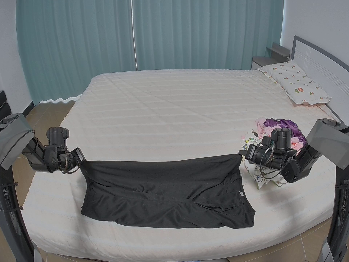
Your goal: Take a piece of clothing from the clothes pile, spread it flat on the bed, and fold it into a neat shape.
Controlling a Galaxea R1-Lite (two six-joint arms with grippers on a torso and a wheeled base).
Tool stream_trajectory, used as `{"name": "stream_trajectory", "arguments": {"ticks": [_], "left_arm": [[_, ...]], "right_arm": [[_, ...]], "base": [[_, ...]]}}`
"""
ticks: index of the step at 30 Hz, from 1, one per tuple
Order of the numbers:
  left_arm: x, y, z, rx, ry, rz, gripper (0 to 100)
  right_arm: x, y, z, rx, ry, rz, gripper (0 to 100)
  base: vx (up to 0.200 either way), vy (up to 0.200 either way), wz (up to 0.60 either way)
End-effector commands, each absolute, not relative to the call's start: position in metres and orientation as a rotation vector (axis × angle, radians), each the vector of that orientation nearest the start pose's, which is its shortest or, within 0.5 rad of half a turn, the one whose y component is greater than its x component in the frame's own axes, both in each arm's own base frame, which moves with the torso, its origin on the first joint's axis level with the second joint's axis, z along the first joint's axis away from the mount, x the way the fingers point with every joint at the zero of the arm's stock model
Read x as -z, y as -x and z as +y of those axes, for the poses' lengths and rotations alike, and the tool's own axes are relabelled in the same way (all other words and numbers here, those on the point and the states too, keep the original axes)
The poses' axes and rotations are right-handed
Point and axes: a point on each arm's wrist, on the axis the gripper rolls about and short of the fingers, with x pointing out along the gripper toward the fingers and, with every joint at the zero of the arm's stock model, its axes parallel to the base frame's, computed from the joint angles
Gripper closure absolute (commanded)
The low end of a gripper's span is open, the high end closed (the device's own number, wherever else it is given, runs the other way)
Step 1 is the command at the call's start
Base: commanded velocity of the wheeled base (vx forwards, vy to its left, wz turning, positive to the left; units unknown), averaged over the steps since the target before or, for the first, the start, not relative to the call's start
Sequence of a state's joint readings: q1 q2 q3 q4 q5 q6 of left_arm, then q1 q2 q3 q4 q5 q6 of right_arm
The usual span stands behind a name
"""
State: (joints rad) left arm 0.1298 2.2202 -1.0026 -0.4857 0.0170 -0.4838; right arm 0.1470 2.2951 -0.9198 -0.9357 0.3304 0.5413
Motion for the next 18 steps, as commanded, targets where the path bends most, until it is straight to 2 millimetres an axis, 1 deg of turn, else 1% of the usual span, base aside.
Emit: {"name": "stream_trajectory", "arguments": {"ticks": [1, 2, 3, 7, 9, 10, 11, 13, 14, 17, 18], "left_arm": [[-0.027, -0.369, 0.049, -0.316, 0.478, 0.731, 100], [-0.022, -0.361, 0.048, -0.313, 0.457, 0.758, 100], [-0.018, -0.357, 0.048, -0.312, 0.443, 0.776, 100], [-0.003, -0.34, 0.046, -0.3, 0.385, 0.861, 100], [0.002, -0.334, 0.044, -0.295, 0.368, 0.89, 100], [0.002, -0.334, 0.044, -0.295, 0.368, 0.89, 100], [0.006, -0.33, 0.042, -0.294, 0.365, 0.913, 100], [0.01, -0.329, 0.041, -0.293, 0.363, 0.928, 100], [0.016, -0.327, 0.038, -0.293, 0.359, 0.953, 100], [0.021, -0.326, 0.037, -0.292, 0.358, 0.97, 100], [0.027, -0.326, 0.036, -0.292, 0.356, 0.989, 100]], "right_arm": [[-0.03, -0.372, 0.063, -0.364, -0.566, 0.585, 100], [-0.024, -0.363, 0.061, -0.363, -0.567, 0.622, 100], [-0.021, -0.358, 0.061, -0.365, -0.562, 0.639, 100], [-0.007, -0.348, 0.06, -0.347, -0.562, 0.705, 100], [0.002, -0.345, 0.059, -0.342, -0.566, 0.739, 100], [0.002, -0.345, 0.059, -0.342, -0.566, 0.739, 100], [0.013, -0.341, 0.059, -0.332, -0.568, 0.782, 100], [0.017, -0.34, 0.06, -0.329, -0.567, 0.796, 100], [0.024, -0.336, 0.06, -0.323, -0.568, 0.825, 100], [0.028, -0.334, 0.061, -0.319, -0.567, 0.849, 100], [0.031, -0.333, 0.063, -0.316, -0.566, 0.874, 100]], "base": [[0.0, 0.0, 0.0], [0.0, 0.0, 0.0], [0.0, 0.0, 0.0], [0.0, 0.0, 0.0], [0.0, 0.0, 0.0], [0.0, 0.0, 0.0], [0.0, 0.0, 0.0], [0.0, 0.0, 0.0], [0.0, 0.0, 0.0], [0.0, 0.0, 0.0], [0.0, 0.0, 0.0]]}}
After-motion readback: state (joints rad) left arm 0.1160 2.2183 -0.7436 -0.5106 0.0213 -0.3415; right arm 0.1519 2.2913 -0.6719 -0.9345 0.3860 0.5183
